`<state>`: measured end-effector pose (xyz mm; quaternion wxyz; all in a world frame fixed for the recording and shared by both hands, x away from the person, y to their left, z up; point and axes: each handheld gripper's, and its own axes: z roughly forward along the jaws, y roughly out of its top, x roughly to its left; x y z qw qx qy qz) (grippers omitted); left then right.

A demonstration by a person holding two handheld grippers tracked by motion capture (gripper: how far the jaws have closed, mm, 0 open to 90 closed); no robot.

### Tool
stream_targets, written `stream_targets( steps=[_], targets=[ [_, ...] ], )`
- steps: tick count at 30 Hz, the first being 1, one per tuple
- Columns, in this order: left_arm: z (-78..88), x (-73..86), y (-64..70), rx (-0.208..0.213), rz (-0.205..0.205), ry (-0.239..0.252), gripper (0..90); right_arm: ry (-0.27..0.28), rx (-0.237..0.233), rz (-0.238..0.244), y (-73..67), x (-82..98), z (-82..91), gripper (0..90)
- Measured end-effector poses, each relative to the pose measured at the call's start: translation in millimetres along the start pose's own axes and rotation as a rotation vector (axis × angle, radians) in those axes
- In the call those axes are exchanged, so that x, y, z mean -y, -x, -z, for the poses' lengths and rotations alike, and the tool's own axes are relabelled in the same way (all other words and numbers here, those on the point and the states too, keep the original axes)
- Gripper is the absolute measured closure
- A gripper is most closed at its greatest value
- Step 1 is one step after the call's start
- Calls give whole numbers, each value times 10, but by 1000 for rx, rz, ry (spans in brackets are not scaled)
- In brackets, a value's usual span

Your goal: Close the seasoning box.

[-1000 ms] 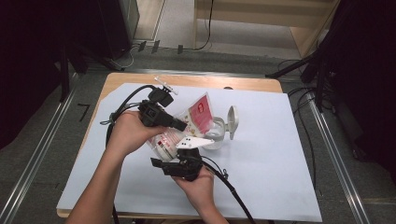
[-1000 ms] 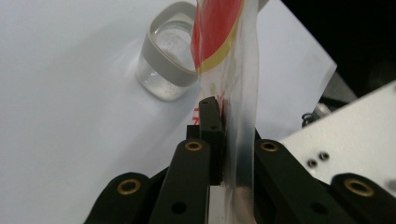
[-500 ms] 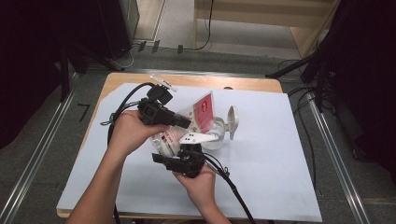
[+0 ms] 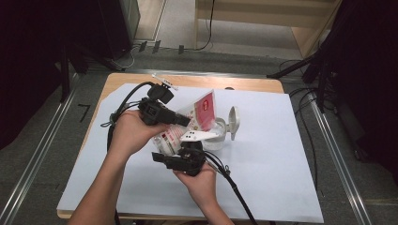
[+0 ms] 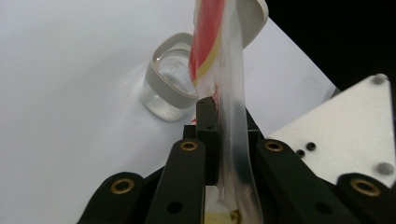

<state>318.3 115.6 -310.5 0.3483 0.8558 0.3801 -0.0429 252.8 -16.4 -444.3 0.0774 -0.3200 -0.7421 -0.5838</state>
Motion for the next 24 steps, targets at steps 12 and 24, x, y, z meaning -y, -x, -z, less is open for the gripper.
stream_targets(
  steps=[12,24],
  targets=[
    [-14,-86,51,22,35,19,834,33,9,-2,-26,-64,7,626],
    [-109,-229,55,55,76,-41,826,43,-37,-38,7,-84,11,565]
  ],
)
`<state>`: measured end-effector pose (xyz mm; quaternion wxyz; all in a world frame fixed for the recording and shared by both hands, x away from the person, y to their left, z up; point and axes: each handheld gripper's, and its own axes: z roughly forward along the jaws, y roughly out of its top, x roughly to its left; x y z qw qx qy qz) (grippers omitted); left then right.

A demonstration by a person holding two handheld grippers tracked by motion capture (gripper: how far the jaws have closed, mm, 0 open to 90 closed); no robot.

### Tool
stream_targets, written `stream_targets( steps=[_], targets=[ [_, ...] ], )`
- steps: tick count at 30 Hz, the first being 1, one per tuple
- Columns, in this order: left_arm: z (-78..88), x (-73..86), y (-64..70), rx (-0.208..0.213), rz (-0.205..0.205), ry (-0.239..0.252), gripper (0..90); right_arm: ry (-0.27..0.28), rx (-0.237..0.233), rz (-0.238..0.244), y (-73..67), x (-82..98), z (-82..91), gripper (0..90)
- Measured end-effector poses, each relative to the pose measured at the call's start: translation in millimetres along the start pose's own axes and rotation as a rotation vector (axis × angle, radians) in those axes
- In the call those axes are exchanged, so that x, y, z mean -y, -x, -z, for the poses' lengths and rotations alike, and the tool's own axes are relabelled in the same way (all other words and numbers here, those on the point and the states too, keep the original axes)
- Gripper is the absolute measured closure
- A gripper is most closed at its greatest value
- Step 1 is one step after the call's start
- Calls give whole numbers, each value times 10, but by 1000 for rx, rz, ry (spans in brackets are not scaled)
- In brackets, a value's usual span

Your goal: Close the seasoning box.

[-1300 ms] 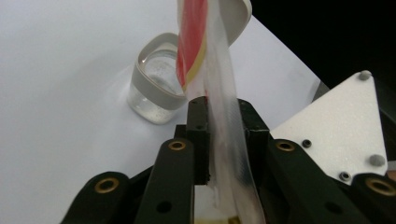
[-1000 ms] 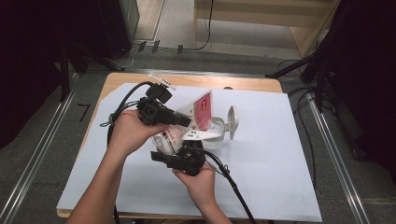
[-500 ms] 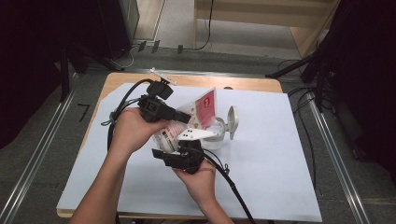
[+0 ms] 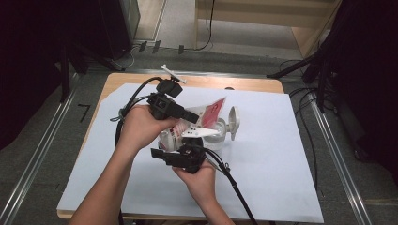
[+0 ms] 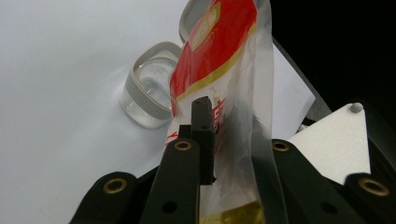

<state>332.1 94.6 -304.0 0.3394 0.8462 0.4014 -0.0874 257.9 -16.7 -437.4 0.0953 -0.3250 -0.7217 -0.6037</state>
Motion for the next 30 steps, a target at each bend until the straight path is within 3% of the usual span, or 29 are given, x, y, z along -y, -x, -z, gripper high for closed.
stream_targets(
  steps=[7,14,21,25,30],
  targets=[
    [-13,-100,39,-22,-31,-42,828,-1,10,6,-4,-28,30,619],
    [-28,-152,82,-35,-57,-34,803,24,-22,-26,8,-73,69,628],
    [-18,-166,50,-58,-95,-24,819,5,-23,-11,-7,-105,66,564],
    [-13,-177,37,-46,-84,-17,816,1,-4,9,-16,-113,58,621],
    [-28,-203,8,-23,-64,-21,804,7,-8,-2,4,-126,67,627]
  ],
)
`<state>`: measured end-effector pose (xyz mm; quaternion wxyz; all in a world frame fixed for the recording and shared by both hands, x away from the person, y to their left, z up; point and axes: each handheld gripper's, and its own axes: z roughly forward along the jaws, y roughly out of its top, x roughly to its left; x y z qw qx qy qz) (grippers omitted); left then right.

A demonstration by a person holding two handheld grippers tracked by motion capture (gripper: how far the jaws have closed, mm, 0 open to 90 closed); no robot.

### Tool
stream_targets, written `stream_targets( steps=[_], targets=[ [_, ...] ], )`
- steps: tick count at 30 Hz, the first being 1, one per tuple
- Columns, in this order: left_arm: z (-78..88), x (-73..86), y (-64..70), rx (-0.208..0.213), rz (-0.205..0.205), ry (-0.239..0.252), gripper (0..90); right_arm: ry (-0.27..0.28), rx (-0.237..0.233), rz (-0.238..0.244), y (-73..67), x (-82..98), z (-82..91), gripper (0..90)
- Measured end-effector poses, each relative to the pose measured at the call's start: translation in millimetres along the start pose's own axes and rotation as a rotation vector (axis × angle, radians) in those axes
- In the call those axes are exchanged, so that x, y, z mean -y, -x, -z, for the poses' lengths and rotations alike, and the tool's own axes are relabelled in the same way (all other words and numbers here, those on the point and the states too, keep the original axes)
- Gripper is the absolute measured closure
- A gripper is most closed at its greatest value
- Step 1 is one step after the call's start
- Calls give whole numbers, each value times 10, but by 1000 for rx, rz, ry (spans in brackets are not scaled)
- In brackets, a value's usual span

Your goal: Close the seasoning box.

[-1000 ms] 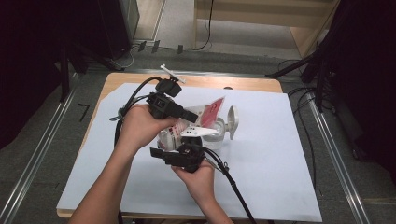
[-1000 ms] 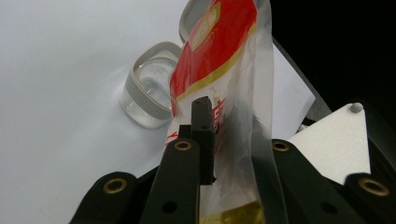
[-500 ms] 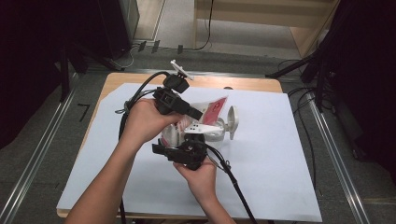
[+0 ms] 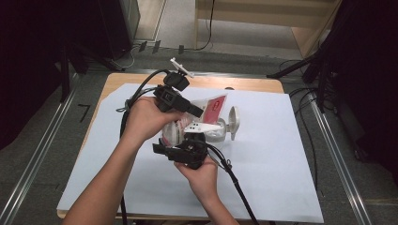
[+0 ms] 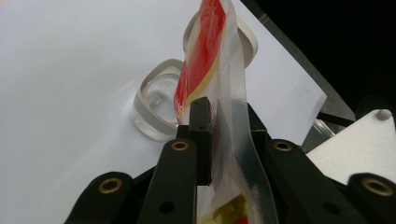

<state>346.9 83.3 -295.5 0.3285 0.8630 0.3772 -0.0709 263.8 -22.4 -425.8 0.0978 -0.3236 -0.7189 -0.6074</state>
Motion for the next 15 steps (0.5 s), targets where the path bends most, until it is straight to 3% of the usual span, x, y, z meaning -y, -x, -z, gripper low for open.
stream_targets(
  steps=[2,9,12,15],
  targets=[
    [-8,-16,-6,12,21,-4,802,5,-3,-5,3,-4,4,628],
    [-28,-74,22,4,-5,-29,796,10,-18,-22,0,-26,27,623],
    [-35,-84,25,3,24,-33,810,-1,4,7,-17,-34,23,588],
    [-23,-94,12,3,23,-45,818,-16,37,41,-58,-43,10,585]
  ],
)
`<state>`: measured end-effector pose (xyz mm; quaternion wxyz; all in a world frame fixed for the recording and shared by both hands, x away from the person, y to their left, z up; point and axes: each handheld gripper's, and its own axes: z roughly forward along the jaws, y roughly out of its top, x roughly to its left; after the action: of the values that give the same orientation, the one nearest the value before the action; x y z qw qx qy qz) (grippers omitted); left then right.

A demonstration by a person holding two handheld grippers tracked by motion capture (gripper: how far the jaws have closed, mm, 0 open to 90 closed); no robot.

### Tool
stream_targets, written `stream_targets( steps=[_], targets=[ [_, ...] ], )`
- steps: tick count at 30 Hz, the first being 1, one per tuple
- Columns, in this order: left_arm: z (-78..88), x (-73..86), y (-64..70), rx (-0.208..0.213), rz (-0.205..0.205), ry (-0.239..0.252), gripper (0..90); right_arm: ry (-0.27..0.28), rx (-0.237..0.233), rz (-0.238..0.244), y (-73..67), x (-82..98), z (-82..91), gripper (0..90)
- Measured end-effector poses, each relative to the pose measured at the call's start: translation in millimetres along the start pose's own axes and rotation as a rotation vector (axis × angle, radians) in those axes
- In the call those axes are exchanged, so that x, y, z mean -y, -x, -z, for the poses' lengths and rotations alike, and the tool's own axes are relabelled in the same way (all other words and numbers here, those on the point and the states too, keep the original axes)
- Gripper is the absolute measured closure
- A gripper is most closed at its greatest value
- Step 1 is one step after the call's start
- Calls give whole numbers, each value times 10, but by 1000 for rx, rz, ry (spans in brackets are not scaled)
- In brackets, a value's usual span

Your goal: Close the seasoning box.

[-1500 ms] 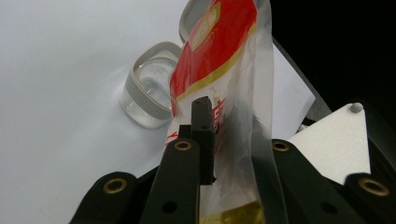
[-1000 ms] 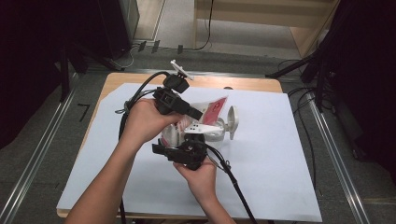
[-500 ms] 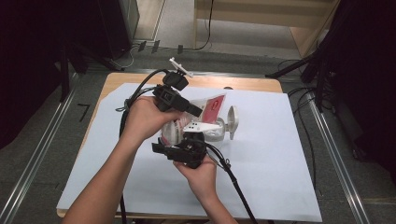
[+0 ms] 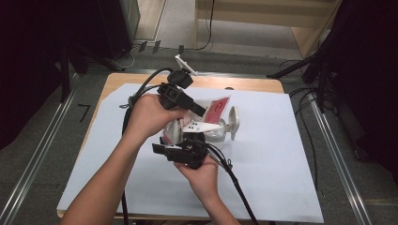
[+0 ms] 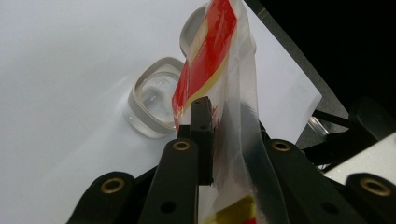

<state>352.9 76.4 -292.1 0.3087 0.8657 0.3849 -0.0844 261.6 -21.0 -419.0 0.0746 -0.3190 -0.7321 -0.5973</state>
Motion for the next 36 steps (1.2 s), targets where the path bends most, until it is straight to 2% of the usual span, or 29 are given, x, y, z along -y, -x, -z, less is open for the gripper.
stream_targets(
  steps=[2,8,13,22,24,29,36],
  targets=[
    [0,-1,9,0,5,8,815,0,12,1,2,-3,6,630],
    [-15,-25,43,-8,-5,20,788,23,-8,-25,22,-17,14,635],
    [-16,-48,52,-12,-12,8,790,25,-16,-33,28,-27,27,634],
    [-18,-67,42,-12,-21,-2,798,27,-15,-32,31,-31,34,633],
    [-30,-69,53,-9,-10,9,801,26,-15,-36,30,-34,37,631],
    [-27,-79,55,-8,-8,2,805,29,-16,-40,10,-37,39,605],
    [-16,-82,17,5,-15,-7,808,18,5,-20,-10,-39,38,629]
  ],
)
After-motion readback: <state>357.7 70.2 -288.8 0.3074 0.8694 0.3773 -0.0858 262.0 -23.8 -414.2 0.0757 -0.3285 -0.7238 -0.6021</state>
